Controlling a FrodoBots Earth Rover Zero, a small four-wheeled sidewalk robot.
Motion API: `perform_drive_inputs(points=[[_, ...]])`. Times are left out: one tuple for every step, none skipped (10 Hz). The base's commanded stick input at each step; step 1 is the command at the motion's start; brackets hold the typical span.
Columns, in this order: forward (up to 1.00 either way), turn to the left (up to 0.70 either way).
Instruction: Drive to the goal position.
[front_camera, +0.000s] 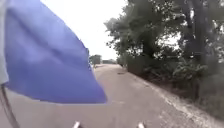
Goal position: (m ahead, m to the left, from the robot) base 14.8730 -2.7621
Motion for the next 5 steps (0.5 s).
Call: perform_drive_inputs(points=[[0.45, 0.0], [0.45, 0.0], [0.45, 0.0], [0.45, 0.0], [0.45, 0.0]])
